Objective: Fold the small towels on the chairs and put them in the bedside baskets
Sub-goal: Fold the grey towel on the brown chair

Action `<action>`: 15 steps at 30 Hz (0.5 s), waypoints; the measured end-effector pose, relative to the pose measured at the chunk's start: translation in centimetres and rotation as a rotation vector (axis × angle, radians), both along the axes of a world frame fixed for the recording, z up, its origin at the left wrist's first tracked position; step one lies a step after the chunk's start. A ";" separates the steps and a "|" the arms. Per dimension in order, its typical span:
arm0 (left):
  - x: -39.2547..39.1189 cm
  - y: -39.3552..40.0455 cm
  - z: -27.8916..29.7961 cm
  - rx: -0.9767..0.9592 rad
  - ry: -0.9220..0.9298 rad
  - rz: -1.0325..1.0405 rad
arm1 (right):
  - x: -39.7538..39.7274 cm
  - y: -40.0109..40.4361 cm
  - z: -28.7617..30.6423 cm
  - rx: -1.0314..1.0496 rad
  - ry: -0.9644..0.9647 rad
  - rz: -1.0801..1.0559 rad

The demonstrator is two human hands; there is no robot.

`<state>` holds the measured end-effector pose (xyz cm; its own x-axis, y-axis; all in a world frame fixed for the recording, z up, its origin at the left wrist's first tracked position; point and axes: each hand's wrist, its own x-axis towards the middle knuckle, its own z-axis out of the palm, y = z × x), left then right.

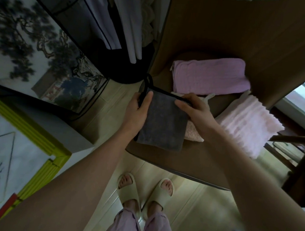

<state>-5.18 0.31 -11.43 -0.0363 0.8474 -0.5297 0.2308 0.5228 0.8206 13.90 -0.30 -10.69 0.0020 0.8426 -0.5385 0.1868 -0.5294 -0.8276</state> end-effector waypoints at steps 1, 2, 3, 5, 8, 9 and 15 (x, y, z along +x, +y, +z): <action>0.1 0.1 0.2 -0.001 -0.003 0.007 | -0.1 0.0 0.2 -0.004 0.009 -0.015; 0.2 0.3 0.3 0.001 -0.003 0.010 | -0.3 0.0 0.5 0.000 0.012 -0.030; 0.2 0.4 0.4 0.002 -0.004 0.008 | -0.3 0.0 0.8 0.013 0.009 -0.040; 0.1 0.6 0.4 0.002 0.004 -0.008 | -0.5 0.0 1.3 0.045 -0.002 -0.054; 0.0 0.7 0.4 0.010 0.034 -0.010 | -0.7 0.0 1.7 0.062 -0.016 -0.068; 0.0 0.8 0.4 0.013 0.046 -0.005 | -0.8 -0.1 2.0 0.080 -0.029 -0.066; 1.2 0.7 0.7 0.074 0.147 -0.002 | -0.6 -0.4 2.5 0.204 -0.088 -0.211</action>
